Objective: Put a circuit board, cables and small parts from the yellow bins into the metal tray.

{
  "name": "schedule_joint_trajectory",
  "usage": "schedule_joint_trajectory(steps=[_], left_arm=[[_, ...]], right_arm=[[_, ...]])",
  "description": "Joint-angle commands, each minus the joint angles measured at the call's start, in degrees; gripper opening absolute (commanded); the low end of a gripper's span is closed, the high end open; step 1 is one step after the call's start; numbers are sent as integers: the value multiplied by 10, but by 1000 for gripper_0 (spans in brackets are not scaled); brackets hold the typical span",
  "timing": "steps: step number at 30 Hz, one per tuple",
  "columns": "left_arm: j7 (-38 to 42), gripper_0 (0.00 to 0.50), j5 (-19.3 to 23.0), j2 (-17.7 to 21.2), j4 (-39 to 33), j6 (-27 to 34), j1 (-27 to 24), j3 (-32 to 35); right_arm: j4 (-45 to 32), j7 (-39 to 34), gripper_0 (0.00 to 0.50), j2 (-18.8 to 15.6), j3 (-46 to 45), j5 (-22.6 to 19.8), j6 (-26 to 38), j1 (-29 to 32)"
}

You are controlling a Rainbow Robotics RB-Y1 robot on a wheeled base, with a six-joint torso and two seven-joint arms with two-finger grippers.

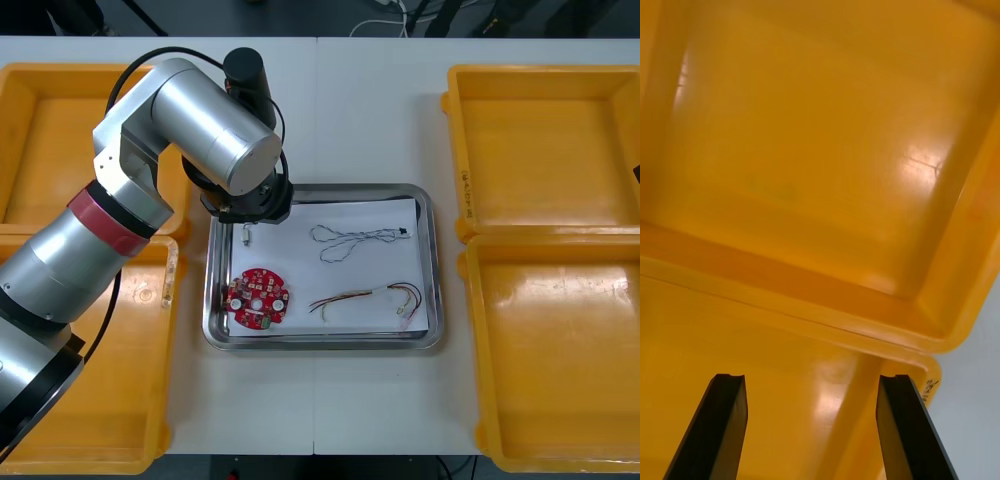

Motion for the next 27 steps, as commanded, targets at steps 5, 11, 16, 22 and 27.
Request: schedule_joint_trajectory(steps=[5,11,16,22,27], left_arm=[[35,0,2,-3,12,-21,2,-28],[36,1,5,9,11,-37,14,-37],[38,88,4,10,11,-40,15,-40],[47,500,5,10,11,-45,16,-40],[53,500,5,10,11,-46,15,-40]], right_arm=[[-43,-129,500,-23,-21,-7,2,51],[-73,-177,500,-20,-27,-12,2,86],[-104,-213,500,-11,-37,-18,2,117],[-124,-237,500,1,-46,-22,2,151],[-124,-247,500,11,-54,-21,2,170]])
